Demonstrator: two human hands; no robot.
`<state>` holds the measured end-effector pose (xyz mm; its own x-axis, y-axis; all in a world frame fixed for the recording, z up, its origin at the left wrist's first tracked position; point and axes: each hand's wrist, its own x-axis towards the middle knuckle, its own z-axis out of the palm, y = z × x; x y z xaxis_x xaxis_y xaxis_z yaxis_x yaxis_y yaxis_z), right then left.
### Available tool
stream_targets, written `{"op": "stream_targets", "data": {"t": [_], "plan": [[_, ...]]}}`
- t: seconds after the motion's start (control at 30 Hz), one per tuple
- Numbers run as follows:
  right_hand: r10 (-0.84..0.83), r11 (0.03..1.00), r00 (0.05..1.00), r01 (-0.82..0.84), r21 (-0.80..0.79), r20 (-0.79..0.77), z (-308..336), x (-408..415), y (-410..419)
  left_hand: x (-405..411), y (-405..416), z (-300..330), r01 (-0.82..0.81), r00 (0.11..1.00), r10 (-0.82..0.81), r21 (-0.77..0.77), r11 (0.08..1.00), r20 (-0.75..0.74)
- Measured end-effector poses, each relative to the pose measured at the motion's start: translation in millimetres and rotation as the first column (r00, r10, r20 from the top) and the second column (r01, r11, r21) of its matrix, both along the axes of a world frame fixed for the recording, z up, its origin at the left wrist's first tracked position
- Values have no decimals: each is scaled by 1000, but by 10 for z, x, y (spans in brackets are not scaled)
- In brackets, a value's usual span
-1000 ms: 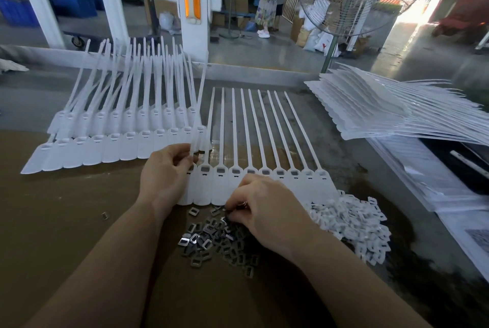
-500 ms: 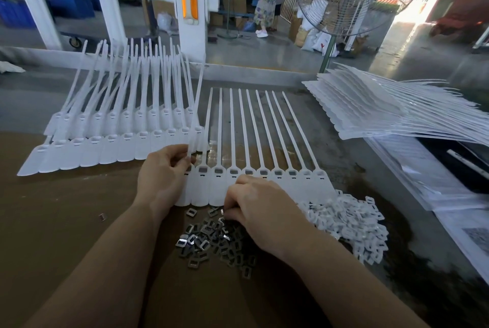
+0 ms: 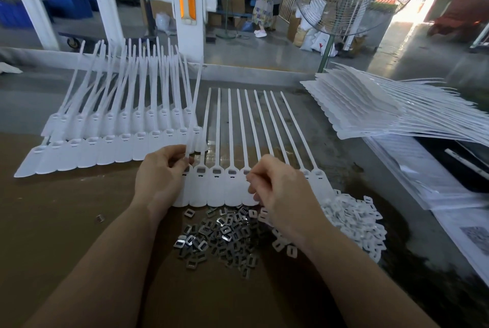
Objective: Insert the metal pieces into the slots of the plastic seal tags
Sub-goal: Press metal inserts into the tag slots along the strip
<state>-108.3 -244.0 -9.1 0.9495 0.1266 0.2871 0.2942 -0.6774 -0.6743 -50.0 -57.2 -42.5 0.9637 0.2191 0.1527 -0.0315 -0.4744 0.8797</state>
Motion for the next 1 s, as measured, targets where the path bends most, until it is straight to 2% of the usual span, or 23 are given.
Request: {"op": "stream_targets", "data": {"t": [0.2,0.37,0.53,0.7,0.87,1.0], "plan": [[-82,981,987,104,161,-135,8,98,-271,7,-1,-10,4,1000,-4,-8,1000,2],[-167,947,972,204,246,-165,25,202,-529,8,-8,-6,5,1000,-5,-12,1000,7],[-269,861,934,343,376,-236,60,291,-719,13,4,-16,4,1000,-4,-1,1000,3],[-320,920,936,344,188,-146,61,348,-789,13,10,-15,7,1000,-7,-5,1000,-1],[-336,909,927,365,200,-163,23,402,-828,29,17,-26,-5,1000,5,14,1000,12],[-342,926,927,361,113,-155,-18,431,-835,42,27,-46,-12,1000,12,21,1000,18]]}}
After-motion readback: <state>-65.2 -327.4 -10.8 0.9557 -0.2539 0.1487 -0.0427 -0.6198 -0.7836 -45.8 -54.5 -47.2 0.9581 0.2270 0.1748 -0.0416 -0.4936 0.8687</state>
